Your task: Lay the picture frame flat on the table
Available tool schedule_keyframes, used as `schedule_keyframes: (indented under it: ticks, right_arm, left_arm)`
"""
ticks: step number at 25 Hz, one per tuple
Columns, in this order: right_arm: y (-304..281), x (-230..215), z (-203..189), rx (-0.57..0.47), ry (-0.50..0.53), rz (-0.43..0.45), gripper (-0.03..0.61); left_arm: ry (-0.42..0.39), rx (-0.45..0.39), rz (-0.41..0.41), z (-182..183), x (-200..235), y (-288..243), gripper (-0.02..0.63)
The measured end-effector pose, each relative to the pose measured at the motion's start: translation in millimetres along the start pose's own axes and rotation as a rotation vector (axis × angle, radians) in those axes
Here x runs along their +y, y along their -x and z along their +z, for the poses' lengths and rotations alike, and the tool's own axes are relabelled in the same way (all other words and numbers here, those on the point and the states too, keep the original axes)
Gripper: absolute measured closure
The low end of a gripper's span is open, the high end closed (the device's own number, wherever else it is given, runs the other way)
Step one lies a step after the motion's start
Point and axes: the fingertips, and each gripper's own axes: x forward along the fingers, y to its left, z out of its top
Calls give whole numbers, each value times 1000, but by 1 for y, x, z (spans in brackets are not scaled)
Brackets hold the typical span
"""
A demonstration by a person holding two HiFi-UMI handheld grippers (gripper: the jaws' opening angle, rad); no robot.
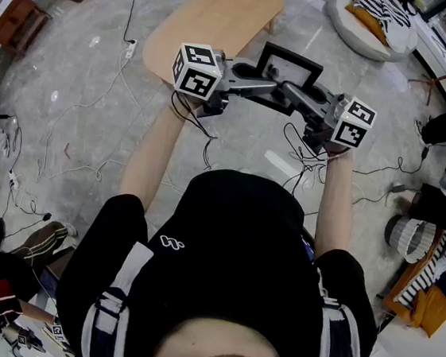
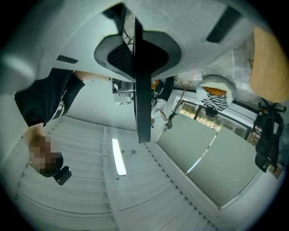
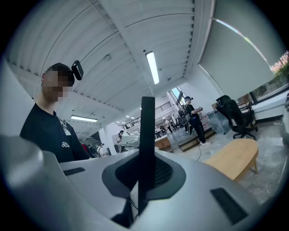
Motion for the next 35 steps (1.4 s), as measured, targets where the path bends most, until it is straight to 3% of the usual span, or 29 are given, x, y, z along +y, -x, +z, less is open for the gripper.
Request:
schedule_keyframes:
  ticks: [12, 18, 27, 35]
  right_arm:
    - [-43, -33, -7, -7, 13, -17, 558]
    - [-57, -46, -13, -2, -1, -74, 557]
    - [-53, -87, 6, -30, 26, -106, 557]
    - [-91, -200, 34, -10, 30, -73, 551]
  left_arm:
    - [8, 13, 18, -4, 40, 36, 575]
    - [28, 16, 0, -9, 55, 47, 574]
    - [-15, 38, -2, 8, 95, 34, 574]
    - [3, 13, 98, 37, 211, 47, 574]
